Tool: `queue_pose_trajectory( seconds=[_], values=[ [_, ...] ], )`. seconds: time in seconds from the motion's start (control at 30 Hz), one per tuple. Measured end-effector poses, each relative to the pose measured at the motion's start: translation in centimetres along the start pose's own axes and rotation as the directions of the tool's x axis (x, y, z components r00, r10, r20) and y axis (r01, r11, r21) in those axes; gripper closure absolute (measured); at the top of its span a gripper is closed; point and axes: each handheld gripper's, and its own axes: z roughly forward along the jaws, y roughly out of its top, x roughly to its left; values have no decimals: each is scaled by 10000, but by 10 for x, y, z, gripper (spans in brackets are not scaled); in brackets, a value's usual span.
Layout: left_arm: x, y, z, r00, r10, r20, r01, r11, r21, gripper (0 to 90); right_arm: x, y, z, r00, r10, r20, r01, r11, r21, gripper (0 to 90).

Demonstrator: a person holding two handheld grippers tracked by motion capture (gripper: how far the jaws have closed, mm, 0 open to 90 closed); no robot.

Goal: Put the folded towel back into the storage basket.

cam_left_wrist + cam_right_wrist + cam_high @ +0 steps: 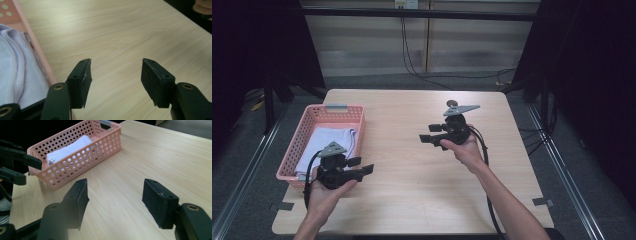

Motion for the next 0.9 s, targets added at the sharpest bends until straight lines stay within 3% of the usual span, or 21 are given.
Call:
queue_pose_trajectory(
  seconds=[0.17,0.27,0.37,0.5,0.6,0.73,0.8,0.9],
  values=[
    [-13,1,17,9996,241,168,-245,9995,206,371,1,-16,-30,9998,-31,199,31,10000,33,377],
    [-20,0,27,9995,326,-30,-325,9989,337,361,1,-29,-44,9992,14,403,-22,9998,191,376],
    [-25,-2,32,9979,543,360,-558,9976,420,342,1,-45,-61,9977,107,672,-128,9994,313,375],
    [-31,-6,38,9963,773,367,-792,9954,540,300,0,-72,-85,9932,418,1083,-461,9982,377,372],
    [-32,-11,42,9972,486,575,-528,9958,744,284,-2,-94,-100,9874,703,1419,-771,9961,427,370],
    [-33,-25,43,9982,280,525,-326,9956,883,284,-3,-118,-120,9766,1137,1824,-1193,9926,202,360],
    [-35,-35,45,9977,429,532,-485,9930,1076,284,-3,-129,-126,9708,1266,2039,-1335,9908,202,356],
    [-34,-38,43,9977,423,527,-476,9935,1031,286,-8,-145,-130,9614,1602,2237,-1641,9864,-10,339]
  ],
)
